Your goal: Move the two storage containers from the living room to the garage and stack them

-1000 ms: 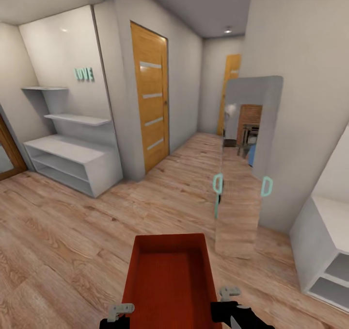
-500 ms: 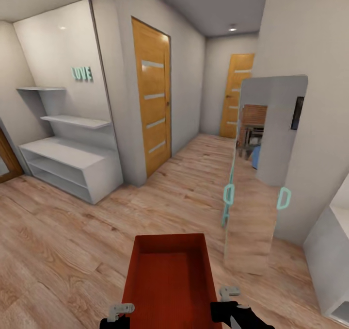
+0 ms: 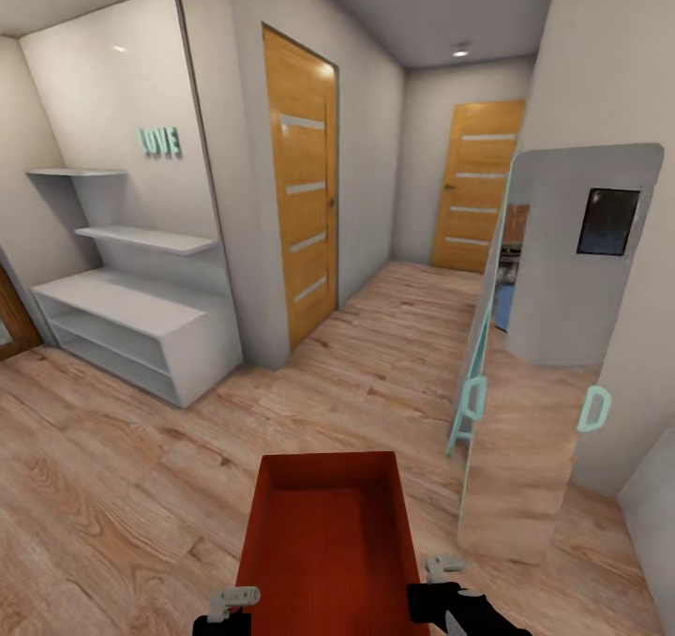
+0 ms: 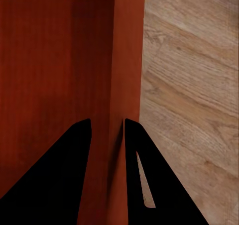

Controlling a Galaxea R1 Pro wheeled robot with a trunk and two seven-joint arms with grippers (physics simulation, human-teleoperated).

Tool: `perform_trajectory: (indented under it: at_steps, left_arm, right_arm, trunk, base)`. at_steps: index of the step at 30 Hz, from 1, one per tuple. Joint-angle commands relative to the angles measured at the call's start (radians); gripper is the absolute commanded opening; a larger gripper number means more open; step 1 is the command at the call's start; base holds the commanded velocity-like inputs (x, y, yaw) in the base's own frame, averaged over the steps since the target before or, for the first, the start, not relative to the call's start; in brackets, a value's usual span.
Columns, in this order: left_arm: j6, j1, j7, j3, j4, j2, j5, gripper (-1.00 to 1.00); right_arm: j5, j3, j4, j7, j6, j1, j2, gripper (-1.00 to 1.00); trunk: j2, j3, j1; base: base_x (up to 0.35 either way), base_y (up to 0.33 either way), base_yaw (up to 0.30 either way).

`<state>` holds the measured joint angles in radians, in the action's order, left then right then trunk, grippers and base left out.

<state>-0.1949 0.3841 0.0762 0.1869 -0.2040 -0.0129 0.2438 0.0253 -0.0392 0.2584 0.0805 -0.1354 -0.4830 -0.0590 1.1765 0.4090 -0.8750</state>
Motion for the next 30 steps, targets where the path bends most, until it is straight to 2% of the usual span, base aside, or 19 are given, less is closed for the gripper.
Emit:
perform_trajectory:
  at_steps: [1,23,30]
  left_arm:
    - [-0.026,0.001,-0.003,0.006,-0.002,0.016,0.009,-1.00]
    - [-0.026,0.001,-0.003,0.006,-0.002,0.016,0.009,-1.00]
    - [-0.026,0.001,-0.003,0.006,-0.002,0.016,0.009,-1.00]
  right_arm:
    - [0.003,-0.008,-0.002,-0.001,-0.006,0.000,0.001,-1.00]
    - [0.003,-0.008,-0.002,-0.001,-0.006,0.000,0.002,-1.00]
    - [0.004,-0.007,-0.002,-0.001,-0.006,0.000,0.002,-1.00]
  trunk:
    - [0.001,0.001,-0.001]
    - [0.001,0.001,-0.001]
    - [0.001,0.001,-0.001]
  base:
    - [0.296,0.196,0.000]
    - [0.297,0.177,-0.002]
    - [0.302,0.160,-0.139]
